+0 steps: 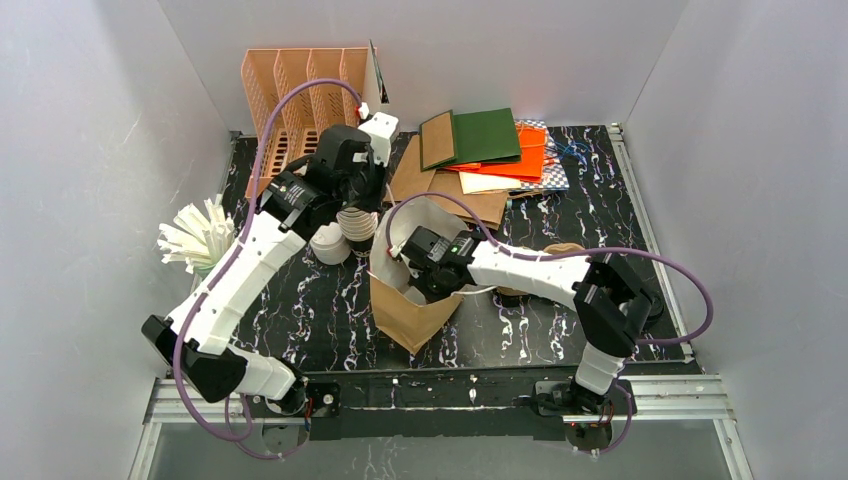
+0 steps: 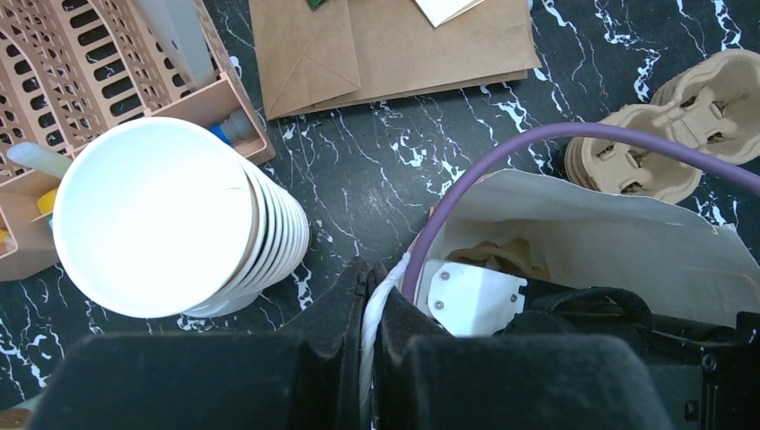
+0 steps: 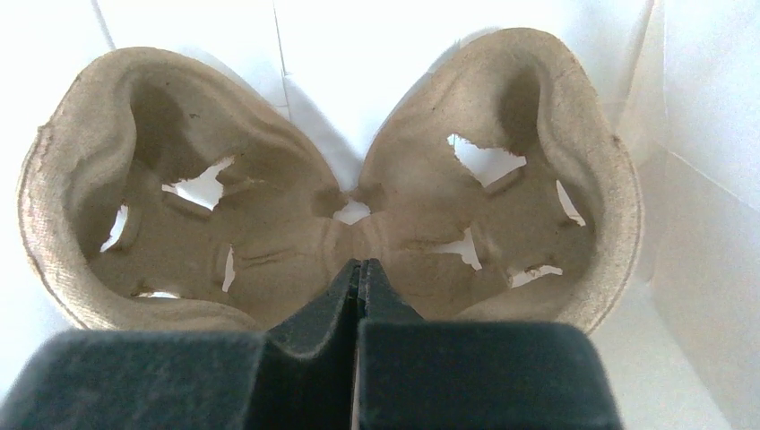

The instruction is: Pack the takeout coffee

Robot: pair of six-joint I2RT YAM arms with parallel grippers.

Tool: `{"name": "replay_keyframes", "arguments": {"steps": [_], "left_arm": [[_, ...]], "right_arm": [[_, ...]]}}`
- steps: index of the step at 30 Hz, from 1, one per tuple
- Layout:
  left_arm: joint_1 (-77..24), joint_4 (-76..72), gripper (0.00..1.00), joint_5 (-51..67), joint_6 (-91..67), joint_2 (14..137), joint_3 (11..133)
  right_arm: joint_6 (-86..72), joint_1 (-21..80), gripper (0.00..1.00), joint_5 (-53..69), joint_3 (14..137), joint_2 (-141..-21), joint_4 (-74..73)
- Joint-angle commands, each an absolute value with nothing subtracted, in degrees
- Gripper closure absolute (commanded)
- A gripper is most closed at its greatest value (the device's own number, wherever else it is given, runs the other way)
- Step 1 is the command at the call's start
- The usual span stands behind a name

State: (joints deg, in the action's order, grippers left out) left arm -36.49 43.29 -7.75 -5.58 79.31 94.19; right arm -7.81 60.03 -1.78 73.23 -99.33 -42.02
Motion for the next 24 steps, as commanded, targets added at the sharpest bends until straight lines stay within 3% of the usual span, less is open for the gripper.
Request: {"name": "replay_keyframes", "arguments": {"steps": [1,16,19,24], "left_arm": [[-36.1,41.3,1.0,-8.8,-5.4,75.3,93.5],[-36.1,43.0,1.0,-10.3,-4.8,74.8,93.8],[-36.1,42.9,1.0,-10.2,-4.9,74.9,93.9],[-36.0,42.7,1.0,-9.1,-5.0,75.1,94.0]], "right_arm": [[-9.5,60.3,0.92,-2.2,70.4,-101.6,-40.7],[-10.3,60.2,0.89,-5.9,67.1,-103.2,-36.7],[-10.1,60.3,0.84,-6.3,68.7,-101.9,-38.2],[-9.9,60.2,0.64,-5.7,74.6,-98.0,-42.8]]}}
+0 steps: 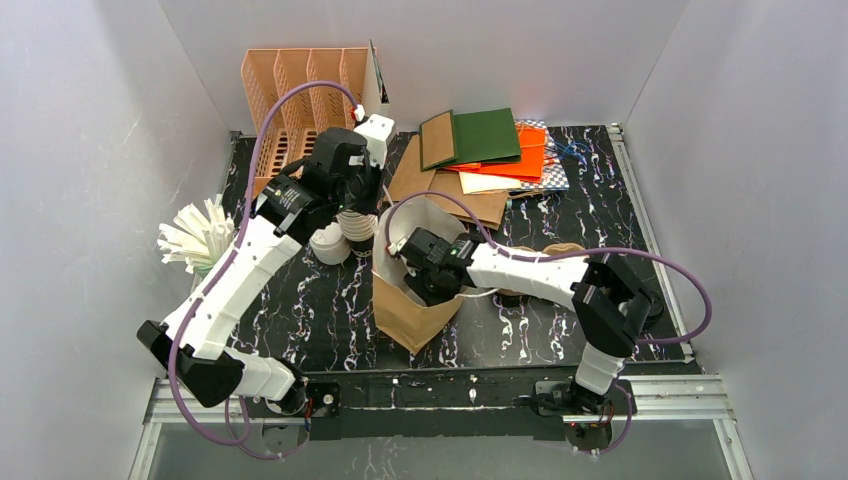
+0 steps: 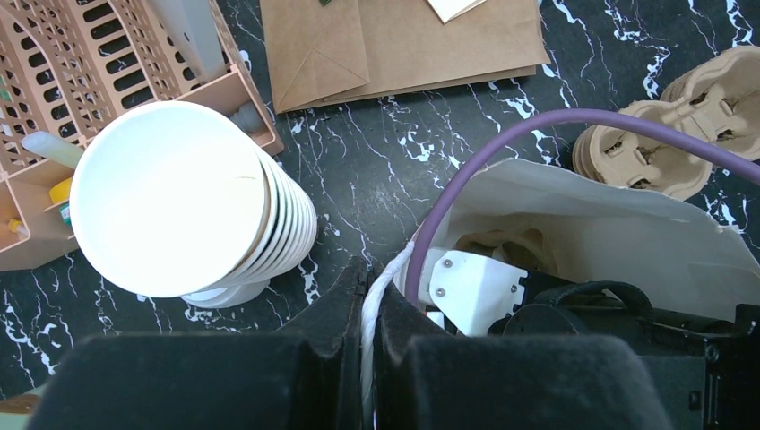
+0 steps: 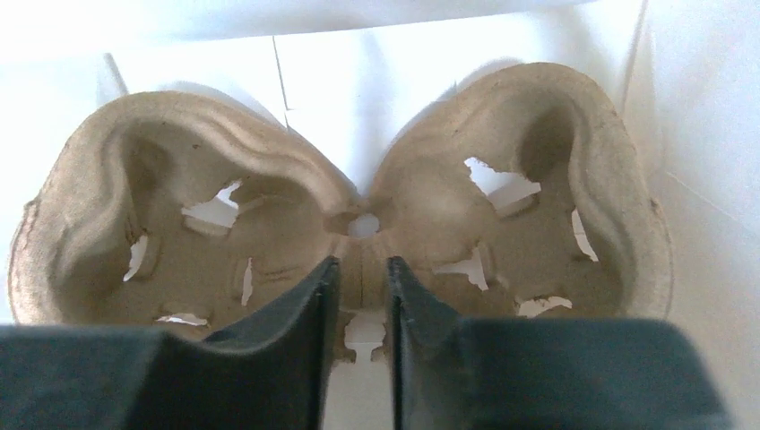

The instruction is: Pack the takeout coffee

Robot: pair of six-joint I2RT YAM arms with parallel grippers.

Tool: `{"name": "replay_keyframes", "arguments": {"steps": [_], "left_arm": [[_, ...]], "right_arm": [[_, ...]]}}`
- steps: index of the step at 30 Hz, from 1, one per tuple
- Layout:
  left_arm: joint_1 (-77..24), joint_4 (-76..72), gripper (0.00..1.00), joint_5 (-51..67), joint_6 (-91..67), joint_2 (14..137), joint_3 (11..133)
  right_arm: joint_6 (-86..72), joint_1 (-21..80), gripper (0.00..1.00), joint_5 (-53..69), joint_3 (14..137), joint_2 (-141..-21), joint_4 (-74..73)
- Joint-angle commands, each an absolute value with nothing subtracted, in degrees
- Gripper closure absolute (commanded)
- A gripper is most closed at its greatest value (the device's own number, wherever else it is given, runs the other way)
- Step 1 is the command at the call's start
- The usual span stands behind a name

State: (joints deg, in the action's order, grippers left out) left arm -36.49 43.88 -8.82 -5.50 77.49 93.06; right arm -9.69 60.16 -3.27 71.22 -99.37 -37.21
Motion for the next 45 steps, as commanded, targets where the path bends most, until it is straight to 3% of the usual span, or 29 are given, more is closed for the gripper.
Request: {"name": "replay_keyframes", "arguments": {"steps": [1,4,7,8,33,36,40,45], "left_arm": [[-36.1,42.6,1.0,-8.8,-5.0,75.1,94.0],[-36.1,42.2,1.0,-7.5,-5.3,75.0,94.0],[-36.1,41.9,1.0,-5.9,-5.7,75.1,93.8],[-36.1,41.9,1.0,-5.4,-5.7,75.1,93.7],[-36.1,42.2,0.97,-1.5,-8.5,75.9,91.9],[-36.0,42.7,0.87,-1.8,-8.9,75.3,91.8],[-36.0,44.5,0.5,-3.9,-9.4,74.3,92.6],[-36.1,49.6,0.36,-4.3,-10.5,74.9,95.2]], "right_arm": [[-9.7,60.3,0.58,-5.7,75.7,-97.3,-43.5],[-9.6,60.3,0.26,-5.9,79.2,-95.4,-45.2],[-9.7,60.2,0.04,-5.9,81.7,-94.1,-46.0],[-9.8,60.2,0.02,-5.9,82.4,-93.7,-46.1],[-9.3,60.2,0.03,-18.8,96.6,-81.9,-43.5],[-10.0,60.2,0.02,-23.8,97.8,-79.7,-41.0],[-10.5,60.2,0.05,-28.3,99.9,-77.9,-38.5],[-11.4,60.2,0.12,-33.5,102.6,-78.8,-38.6]]}}
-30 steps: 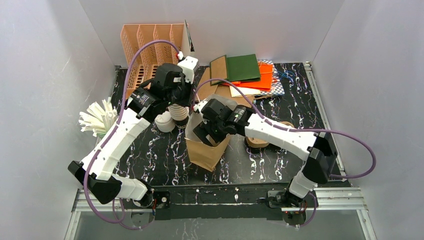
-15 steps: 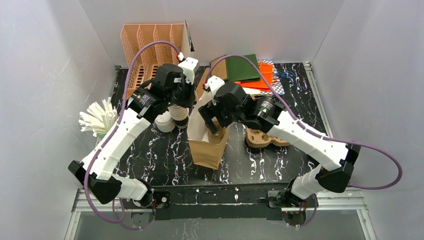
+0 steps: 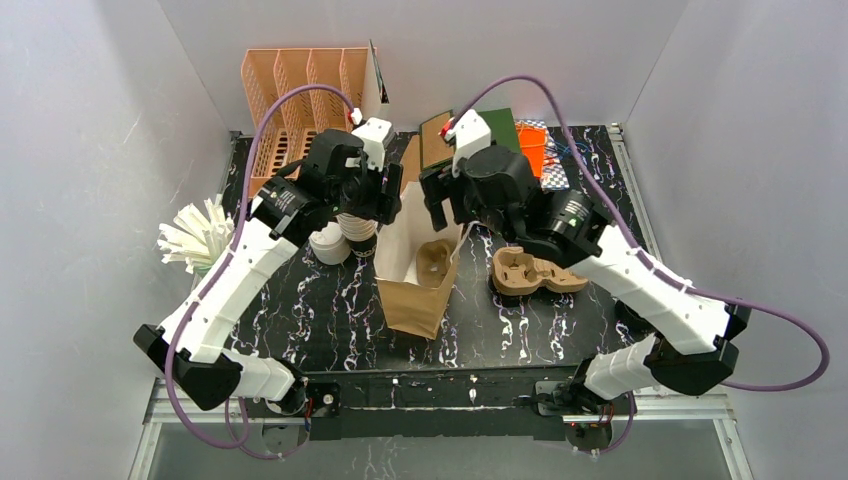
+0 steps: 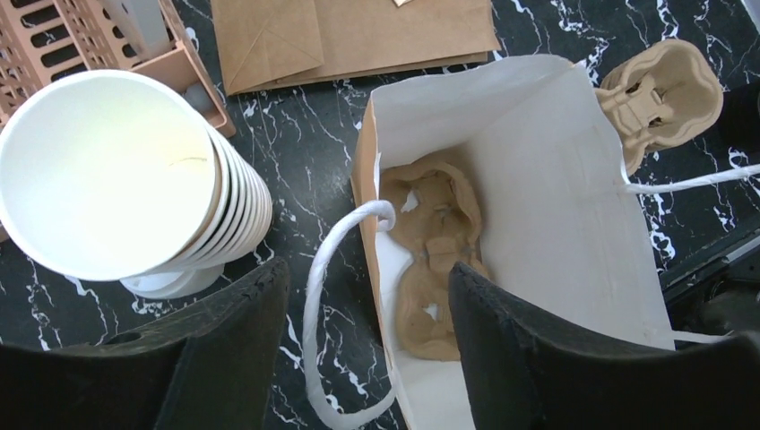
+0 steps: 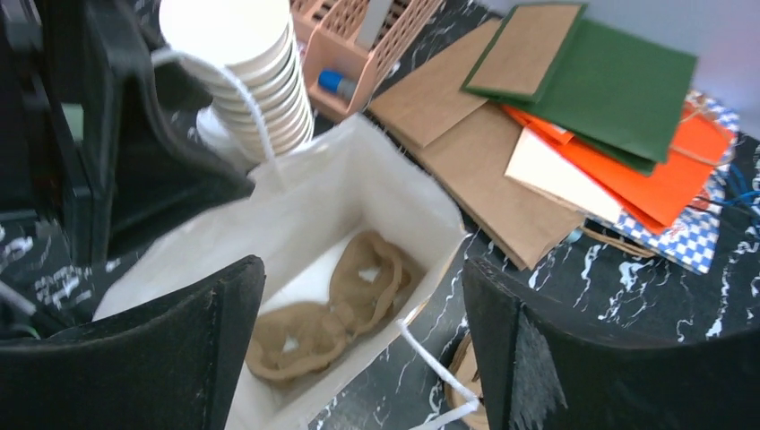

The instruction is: Pack the takeout coffee

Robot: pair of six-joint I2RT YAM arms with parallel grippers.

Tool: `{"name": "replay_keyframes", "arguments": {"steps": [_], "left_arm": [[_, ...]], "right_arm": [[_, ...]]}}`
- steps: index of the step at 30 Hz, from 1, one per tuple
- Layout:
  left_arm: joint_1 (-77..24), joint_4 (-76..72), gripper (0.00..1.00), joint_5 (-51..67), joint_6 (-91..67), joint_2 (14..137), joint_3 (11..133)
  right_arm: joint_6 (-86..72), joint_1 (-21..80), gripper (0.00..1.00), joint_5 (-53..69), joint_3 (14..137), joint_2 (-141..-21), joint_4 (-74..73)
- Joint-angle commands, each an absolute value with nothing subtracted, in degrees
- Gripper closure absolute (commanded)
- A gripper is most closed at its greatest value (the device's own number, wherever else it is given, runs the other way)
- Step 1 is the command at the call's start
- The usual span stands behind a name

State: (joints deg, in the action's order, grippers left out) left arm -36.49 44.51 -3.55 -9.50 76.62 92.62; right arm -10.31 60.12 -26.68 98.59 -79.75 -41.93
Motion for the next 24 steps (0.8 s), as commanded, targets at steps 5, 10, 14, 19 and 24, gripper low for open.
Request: {"name": "replay_keyframes", "arguments": {"steps": [5,10,14,19,24], "left_arm": [[-36.1,52.0,0.34,-3.0,-11.6,73.9,93.9],[-36.1,52.3,0.37,-2.6,-12.9,72.7,91.1],[-36.1,52.7,0.38,-3.9,-13.1,71.4,90.8],[-36.1,55.1,0.35,-8.1,-13.1,68.6,93.9],[-36.1,58.2,0.34,-12.1,-13.1,66.3,98.1]], "right_arm": [[-14.5,60.0,0.26,-42.1,108.3,-84.1,-47.7],[-19.8,53.2,0.27,-31.6,114.7,-90.6,-57.4],[-21.4,47.5,0.33,-22.0,113.4,-91.4,-56.9],[-22.8,46.5,0.38,-19.8,110.6,-92.1,-56.7],[-23.8,46.1,0.46,-20.3,107.6,-92.6,-56.2]]}}
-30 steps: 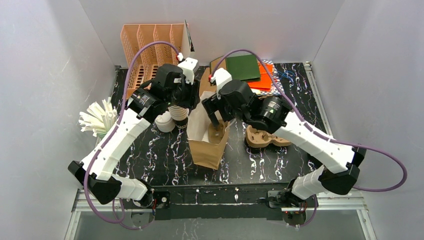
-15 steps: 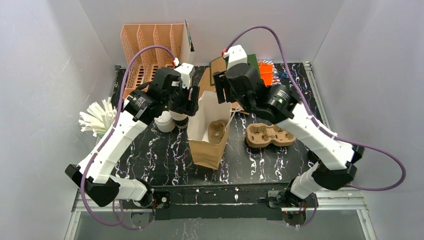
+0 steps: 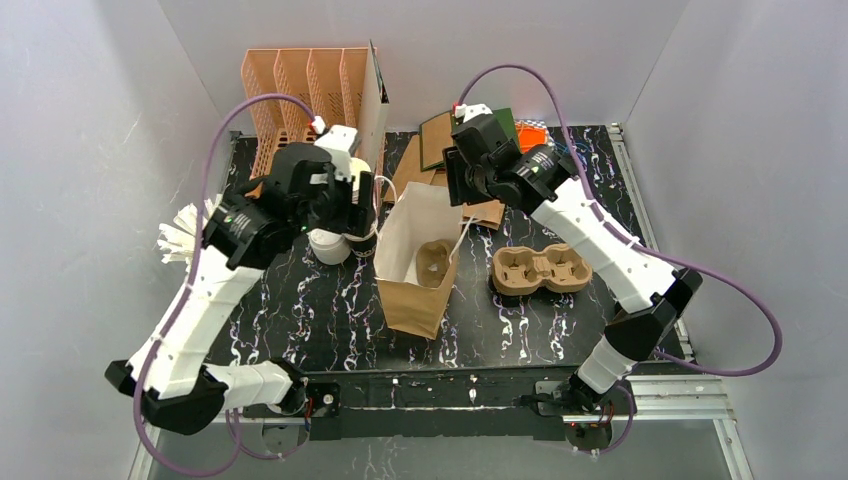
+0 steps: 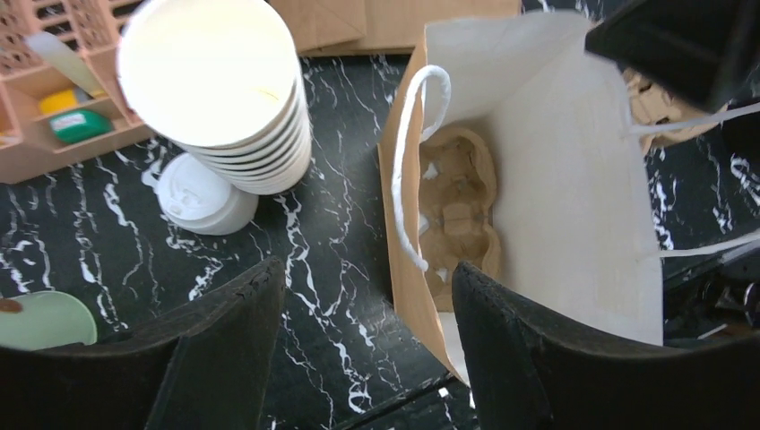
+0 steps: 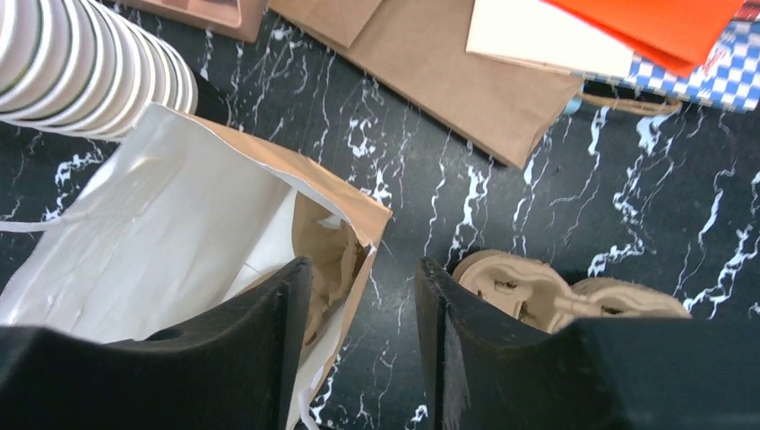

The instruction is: Pack the takeout coffee

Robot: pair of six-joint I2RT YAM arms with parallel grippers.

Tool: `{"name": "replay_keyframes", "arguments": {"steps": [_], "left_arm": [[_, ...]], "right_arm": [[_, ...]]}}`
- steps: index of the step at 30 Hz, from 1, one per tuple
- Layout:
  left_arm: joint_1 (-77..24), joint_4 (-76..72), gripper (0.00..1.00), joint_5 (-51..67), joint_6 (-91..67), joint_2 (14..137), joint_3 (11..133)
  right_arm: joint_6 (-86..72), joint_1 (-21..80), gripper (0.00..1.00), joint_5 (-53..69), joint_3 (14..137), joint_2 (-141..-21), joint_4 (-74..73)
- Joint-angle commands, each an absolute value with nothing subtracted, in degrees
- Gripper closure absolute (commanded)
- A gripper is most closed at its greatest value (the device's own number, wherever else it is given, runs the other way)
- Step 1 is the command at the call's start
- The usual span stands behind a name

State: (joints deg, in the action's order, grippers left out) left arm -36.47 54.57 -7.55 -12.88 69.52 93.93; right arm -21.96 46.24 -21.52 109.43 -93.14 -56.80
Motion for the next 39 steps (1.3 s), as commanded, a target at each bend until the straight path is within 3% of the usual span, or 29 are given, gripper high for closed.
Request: {"name": "replay_keyframes", "arguments": {"steps": [1,8,13,15,28,39], "left_arm": [[-36.1,58.7,0.34,-13.4,-13.1,65.9,98.6],[-36.1,59.2,0.38,-21.3,-12.8,65.5,97.6],[-36.1,55.6,0.44,-26.9,-12.8,65.5,95.8],[-36.0,54.6,0.46,-29.3,-12.7,66.3,95.9],[-33.8,48.7,0.47,-31.5,-12.2,71.8,96.1],[-23.8,44.2,0.48,-20.9,-13.5,75.0,93.8]], "right_arm": [[-24.0,46.1,0.48,-20.3,107.1,-92.6,-55.9],[-24.5,45.6,0.56,-20.8,104.6,-93.4,-54.4],[-24.8,44.1,0.9,-22.7,105.4,-93.9,-53.1],[-24.8,42.6,0.99,-22.7,106.1,-93.9,-52.6],[-23.7,32.2,0.99,-22.4,106.2,-94.9,-50.4],[-24.1,22.5,0.96,-27.1,109.2,-96.4,-50.7]]}}
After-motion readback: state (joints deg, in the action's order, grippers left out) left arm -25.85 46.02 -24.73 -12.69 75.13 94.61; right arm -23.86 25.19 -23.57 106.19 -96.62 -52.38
